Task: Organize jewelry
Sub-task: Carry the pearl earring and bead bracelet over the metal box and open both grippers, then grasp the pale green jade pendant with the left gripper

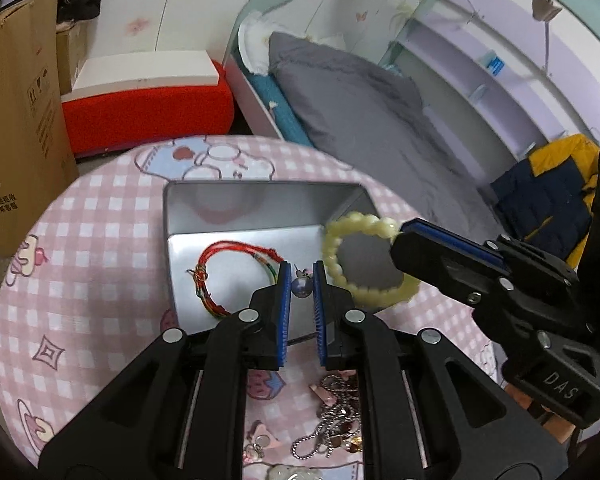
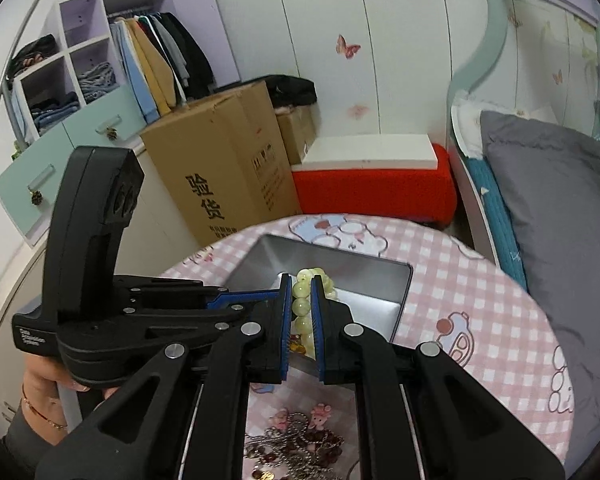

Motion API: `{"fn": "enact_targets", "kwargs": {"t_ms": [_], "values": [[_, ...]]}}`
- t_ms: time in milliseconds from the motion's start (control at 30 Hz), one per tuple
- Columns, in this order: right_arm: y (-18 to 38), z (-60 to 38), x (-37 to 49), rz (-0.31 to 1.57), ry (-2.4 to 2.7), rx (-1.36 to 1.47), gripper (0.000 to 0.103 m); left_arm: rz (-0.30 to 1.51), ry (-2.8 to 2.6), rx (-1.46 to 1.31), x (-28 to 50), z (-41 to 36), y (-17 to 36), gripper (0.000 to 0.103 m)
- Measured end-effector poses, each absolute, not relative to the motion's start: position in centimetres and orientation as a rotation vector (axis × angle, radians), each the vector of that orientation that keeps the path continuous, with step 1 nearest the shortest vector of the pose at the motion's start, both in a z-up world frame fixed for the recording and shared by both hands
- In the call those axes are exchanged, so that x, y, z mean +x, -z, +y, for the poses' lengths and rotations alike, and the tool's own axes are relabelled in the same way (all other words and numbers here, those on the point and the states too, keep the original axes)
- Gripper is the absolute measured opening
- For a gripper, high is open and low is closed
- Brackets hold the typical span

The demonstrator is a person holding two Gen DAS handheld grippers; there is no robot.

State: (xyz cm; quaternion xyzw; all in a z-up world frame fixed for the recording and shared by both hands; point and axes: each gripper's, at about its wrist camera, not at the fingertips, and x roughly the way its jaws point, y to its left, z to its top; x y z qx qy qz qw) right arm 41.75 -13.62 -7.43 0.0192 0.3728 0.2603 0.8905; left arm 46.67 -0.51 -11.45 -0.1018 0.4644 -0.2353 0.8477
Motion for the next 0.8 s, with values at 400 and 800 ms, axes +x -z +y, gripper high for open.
{"fn": "enact_targets", "kwargs": {"t_ms": [400, 800], "values": [[8.5, -15.0, 41.6, 0.806, -0.531, 0.094, 0.011, 0.953, 0.455, -0.188, 46.2, -0.6, 11.0, 0.051], [6.0, -16.6, 36.7, 0.748, -0.536, 0.096, 0.011, 0.848, 0.44, -0.126, 40.5, 0.9, 7.7, 0.056]]}}
